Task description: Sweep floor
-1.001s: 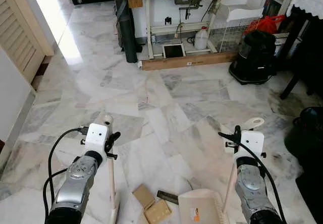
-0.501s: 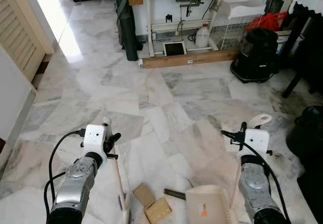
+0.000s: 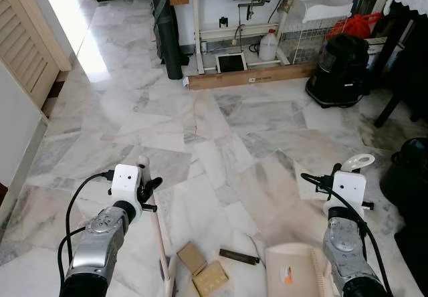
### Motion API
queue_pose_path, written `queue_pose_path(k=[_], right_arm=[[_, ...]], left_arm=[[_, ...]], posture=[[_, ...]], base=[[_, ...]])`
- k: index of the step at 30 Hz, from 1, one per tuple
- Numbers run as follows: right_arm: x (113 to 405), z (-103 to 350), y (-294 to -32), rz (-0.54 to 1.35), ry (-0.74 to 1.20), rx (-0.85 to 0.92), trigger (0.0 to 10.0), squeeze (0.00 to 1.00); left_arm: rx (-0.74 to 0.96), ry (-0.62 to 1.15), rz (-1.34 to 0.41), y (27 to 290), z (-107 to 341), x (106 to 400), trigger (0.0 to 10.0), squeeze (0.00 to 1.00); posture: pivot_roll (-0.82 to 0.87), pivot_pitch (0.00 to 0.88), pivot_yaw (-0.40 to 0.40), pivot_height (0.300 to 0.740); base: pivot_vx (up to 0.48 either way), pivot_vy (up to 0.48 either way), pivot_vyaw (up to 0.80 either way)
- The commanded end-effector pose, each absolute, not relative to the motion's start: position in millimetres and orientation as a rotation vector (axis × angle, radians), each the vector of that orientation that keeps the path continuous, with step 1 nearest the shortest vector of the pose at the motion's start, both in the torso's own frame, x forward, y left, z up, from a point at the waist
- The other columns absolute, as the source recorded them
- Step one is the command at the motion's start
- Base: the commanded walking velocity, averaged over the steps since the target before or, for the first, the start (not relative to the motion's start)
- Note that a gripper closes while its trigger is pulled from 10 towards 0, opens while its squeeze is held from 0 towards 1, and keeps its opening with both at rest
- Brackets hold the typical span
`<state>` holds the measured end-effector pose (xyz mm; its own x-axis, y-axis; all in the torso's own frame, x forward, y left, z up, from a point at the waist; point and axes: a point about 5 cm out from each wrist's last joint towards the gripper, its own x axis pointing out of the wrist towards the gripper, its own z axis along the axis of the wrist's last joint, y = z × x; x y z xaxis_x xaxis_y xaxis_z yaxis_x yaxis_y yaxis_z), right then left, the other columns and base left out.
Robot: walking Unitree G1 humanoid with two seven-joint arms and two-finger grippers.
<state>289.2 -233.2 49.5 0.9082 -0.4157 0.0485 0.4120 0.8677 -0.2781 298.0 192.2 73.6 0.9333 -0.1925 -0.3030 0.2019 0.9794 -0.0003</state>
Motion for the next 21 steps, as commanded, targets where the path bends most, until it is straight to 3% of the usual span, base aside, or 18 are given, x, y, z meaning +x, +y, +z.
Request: queue_pose_path(k=[1, 12, 21], right_arm=[[290, 48, -230, -0.423, 0.022, -0.303, 10.0, 0.00], [290, 43, -225, -0.397, 0.040, -0.282, 10.0, 0.00], [296, 33, -206, -0.275, 0.119, -0.259, 10.0, 0.00]], left_arm=[[-0.001, 0.340, -0.227, 192, 71, 296, 10.0, 0.00], [-0.128, 0.413, -0.253, 190, 64, 292, 10.0, 0.00], [-0.157, 0.402, -0.259, 188, 68, 301, 10.0, 0.00]], posture=[[0.04, 0.071, 0.050, 0.740], [0.04, 0.063, 0.052, 0.740], [0.03, 0.052, 0.051, 0.740]], base=[[0.000, 0.000, 0.00], [0.000, 0.000, 0.00], [0.000, 0.000, 0.00]])
